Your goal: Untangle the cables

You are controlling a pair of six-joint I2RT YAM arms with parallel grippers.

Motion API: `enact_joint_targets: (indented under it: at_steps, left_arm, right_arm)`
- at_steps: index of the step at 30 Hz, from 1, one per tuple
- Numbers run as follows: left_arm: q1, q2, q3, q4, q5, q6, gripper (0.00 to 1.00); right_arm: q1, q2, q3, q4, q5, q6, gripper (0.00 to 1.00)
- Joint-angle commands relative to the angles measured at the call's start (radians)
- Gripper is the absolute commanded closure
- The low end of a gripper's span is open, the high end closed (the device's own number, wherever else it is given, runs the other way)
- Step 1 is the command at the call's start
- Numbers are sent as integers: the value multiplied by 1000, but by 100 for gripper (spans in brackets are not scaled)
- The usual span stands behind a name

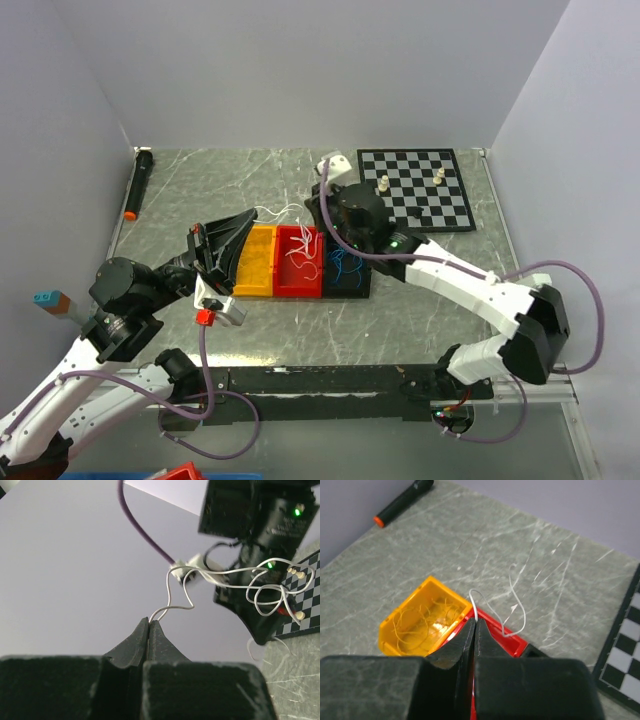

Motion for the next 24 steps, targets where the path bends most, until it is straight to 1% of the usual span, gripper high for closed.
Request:
enact_joint_targets:
  at_steps: [1,4,7,11,16,24]
  left_arm:
    - [7,-1,12,10,21,-1,99]
    - [7,-2,4,19,19,7,99]
    - [7,-6,-8,33,11,18,99]
    - [7,-10,-6,21,11,9,99]
    - [8,-16,3,7,17,-33,99]
    - [7,-21,9,-18,11,-33,99]
  right_arm:
    - [3,82,18,27,-64,61,100]
    - [14,134,6,35,-66,85,100]
    - [23,185,3,21,-23,101,100]
    - [22,236,-14,42,-21,123,100]
    - [12,341,35,29,-20,144,100]
    - [-20,515,130,-5,-18,172,100]
